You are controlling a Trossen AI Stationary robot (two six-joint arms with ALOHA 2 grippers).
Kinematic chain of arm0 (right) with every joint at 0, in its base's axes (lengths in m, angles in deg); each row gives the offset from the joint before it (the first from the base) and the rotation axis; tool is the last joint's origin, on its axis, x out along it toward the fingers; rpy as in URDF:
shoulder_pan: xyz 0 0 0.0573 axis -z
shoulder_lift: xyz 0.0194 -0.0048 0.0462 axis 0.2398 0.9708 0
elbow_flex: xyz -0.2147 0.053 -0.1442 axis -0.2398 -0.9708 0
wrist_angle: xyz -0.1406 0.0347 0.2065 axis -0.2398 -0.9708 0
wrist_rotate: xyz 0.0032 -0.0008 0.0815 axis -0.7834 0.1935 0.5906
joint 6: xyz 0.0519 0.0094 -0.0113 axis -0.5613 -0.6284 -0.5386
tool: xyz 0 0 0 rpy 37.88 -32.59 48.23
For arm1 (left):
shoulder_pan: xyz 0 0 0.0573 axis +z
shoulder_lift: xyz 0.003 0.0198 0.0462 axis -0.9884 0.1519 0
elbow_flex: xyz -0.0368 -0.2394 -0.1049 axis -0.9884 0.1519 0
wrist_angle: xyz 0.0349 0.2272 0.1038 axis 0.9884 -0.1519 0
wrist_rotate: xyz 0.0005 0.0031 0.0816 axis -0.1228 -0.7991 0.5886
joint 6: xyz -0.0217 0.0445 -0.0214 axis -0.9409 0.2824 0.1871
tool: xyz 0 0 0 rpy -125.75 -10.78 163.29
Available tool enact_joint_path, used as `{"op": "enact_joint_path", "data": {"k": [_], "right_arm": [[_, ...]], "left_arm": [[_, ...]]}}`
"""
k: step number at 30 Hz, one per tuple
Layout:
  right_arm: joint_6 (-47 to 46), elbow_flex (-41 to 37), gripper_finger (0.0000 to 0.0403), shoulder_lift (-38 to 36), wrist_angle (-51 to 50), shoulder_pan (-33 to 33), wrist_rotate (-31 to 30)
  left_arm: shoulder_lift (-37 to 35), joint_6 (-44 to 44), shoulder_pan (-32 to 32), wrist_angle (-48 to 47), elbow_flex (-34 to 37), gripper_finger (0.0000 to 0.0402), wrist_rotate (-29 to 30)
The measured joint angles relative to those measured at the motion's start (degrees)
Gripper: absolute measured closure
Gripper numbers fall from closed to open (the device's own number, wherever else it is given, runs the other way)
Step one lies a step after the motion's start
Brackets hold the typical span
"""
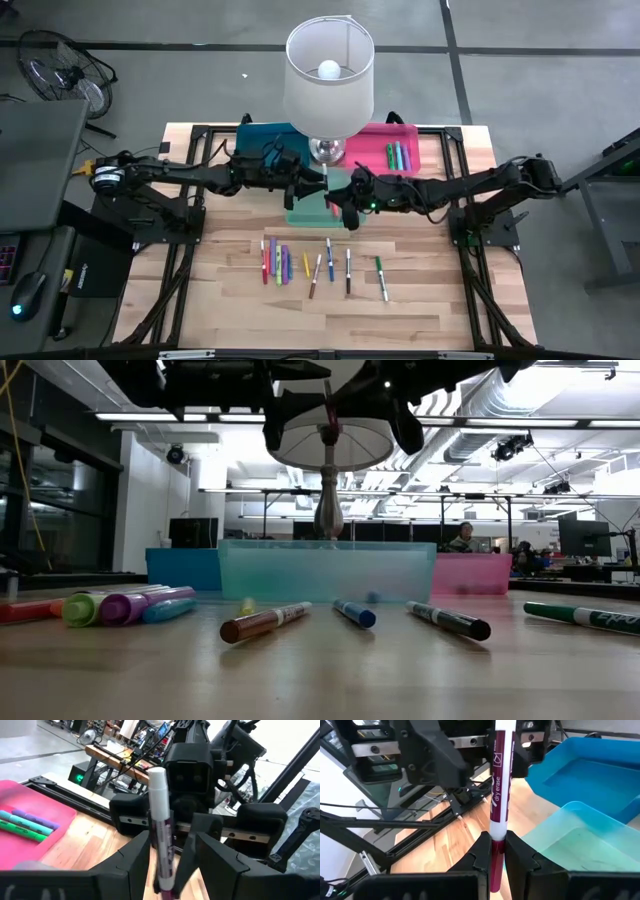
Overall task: Pick & Place Markers
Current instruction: Put the dark red marker pen into the blue bin
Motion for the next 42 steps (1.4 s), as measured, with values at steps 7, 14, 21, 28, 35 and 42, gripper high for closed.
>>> {"op": "enact_joint_path", "data": {"k": [7,14,21,28,35,42], "right_arm": [[0.1,0.0,0.038,0.0,-0.3,0.0,-0.2],[-0.1,0.0,0.038,0.0,-2.9,-0.1,-0.2],[0.0,0.0,0.038,0.0,-3.0,-0.1,0.3],[0.2,0.0,0.0379,0.0,-3.3,-0.1,0.2],[-0.2,0.0,0.0338,0.0,-3.2,-0.1,1.3],[-0.7,0.0,0.03,-0.4,-3.5,-0.1,3.5]], "left_arm": [[3.8,-0.3,0.0,-0.4,-3.6,0.0246,-2.1],[3.8,0.0,0.0,-3.9,-3.9,0.0261,-2.2],[3.8,0.2,0.0,-4.7,-3.9,0.0342,-3.1],[3.8,1.4,0.0,-5.1,-3.9,0.0371,-3.6],[3.8,1.9,0.0,-5.1,-3.9,0.0371,-4.6],[3.8,1.9,0.0,-6.3,-3.9,0.0371,-4.8]]}}
